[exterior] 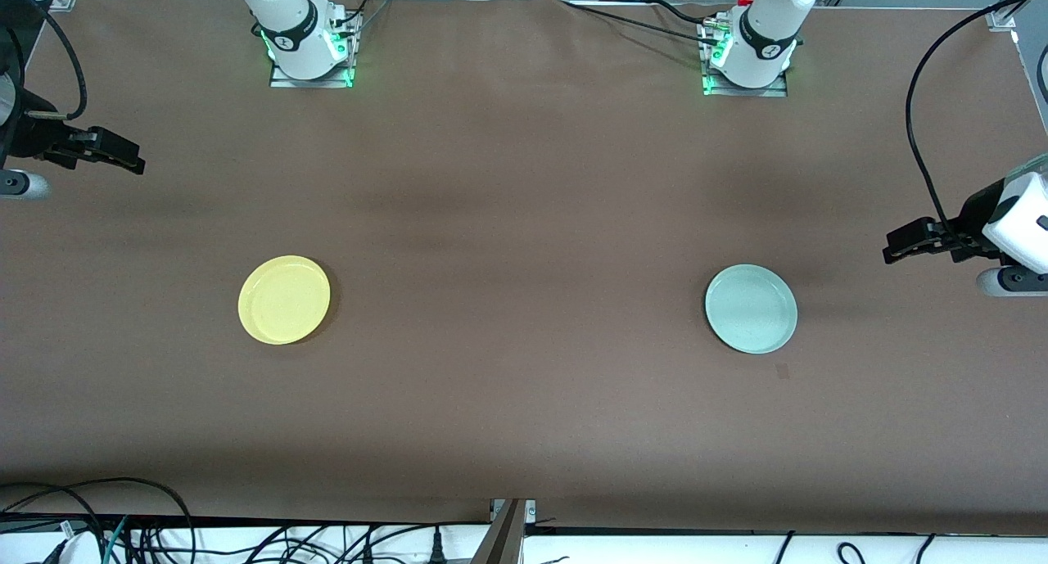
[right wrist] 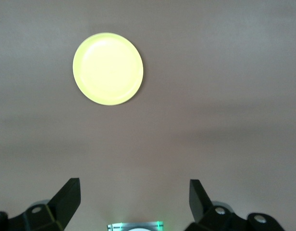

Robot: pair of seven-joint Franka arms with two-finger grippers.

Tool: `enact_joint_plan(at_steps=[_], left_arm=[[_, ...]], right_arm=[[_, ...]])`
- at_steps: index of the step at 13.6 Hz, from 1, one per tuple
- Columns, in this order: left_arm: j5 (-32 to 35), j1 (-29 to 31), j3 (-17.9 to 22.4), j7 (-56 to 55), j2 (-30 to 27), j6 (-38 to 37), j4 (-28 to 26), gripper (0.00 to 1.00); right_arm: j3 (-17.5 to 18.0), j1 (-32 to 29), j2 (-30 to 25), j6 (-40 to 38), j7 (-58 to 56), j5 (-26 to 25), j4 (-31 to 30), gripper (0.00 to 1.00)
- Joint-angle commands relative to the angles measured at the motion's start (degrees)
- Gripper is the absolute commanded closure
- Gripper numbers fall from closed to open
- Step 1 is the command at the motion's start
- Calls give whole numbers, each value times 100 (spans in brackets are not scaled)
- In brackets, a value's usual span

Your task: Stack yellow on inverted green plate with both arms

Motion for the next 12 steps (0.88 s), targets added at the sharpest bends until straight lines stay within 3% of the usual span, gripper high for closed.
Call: enact_joint_plan(at_steps=[1,12], left_arm=[[-78,-9,9,70,68,-76,161,0],[-52,-18,9,70,182,-111,363,0]], right_arm=[[201,-4,-199,57,36,86,25,0],[158,-13,-165,92,28,96,51,0]])
